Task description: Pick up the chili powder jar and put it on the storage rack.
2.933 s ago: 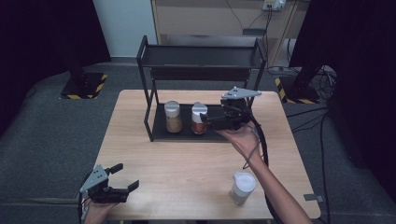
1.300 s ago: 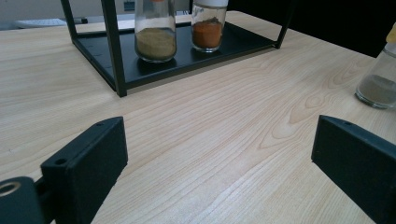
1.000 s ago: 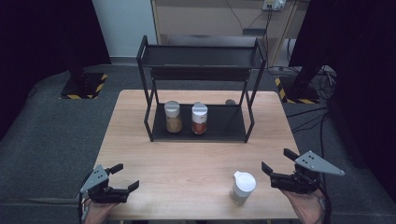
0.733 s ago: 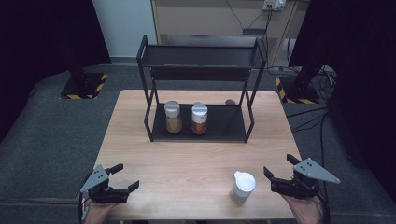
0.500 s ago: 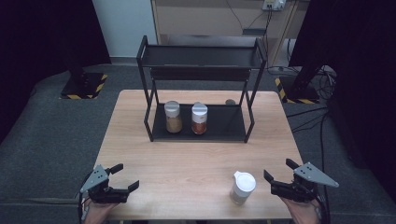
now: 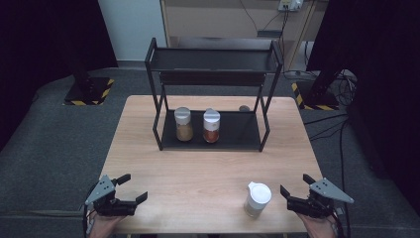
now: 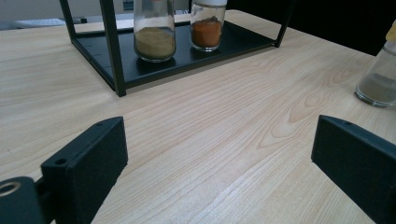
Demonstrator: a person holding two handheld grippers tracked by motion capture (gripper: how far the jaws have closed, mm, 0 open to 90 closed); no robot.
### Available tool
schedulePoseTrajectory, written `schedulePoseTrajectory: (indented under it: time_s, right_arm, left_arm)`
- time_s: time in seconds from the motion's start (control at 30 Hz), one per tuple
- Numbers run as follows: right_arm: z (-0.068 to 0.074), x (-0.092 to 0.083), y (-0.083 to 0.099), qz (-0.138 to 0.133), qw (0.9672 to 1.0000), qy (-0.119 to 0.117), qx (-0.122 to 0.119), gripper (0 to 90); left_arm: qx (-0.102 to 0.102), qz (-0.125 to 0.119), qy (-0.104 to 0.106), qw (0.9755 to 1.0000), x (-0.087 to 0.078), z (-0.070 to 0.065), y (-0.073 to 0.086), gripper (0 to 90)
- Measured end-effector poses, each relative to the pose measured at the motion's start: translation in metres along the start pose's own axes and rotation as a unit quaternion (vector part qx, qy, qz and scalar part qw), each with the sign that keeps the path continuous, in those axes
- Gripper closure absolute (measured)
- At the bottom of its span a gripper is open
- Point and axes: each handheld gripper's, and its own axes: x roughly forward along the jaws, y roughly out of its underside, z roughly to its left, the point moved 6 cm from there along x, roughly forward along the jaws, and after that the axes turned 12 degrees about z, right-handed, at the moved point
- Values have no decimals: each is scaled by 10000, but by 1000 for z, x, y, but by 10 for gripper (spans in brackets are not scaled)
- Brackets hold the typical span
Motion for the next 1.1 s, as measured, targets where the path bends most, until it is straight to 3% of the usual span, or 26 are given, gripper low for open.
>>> schedulePoseTrajectory:
  time_s: [0.3, 1.1]
  right_arm:
    - [-5, 2, 7, -147, 9998, -95, -54, 91]
    - [-8, 5, 9, -90, 9998, -175, -20, 86]
  left_arm:
    - [25, -69, 109, 9999, 0, 1, 0, 26]
    - [70, -102, 174, 9998, 1, 1, 0, 26]
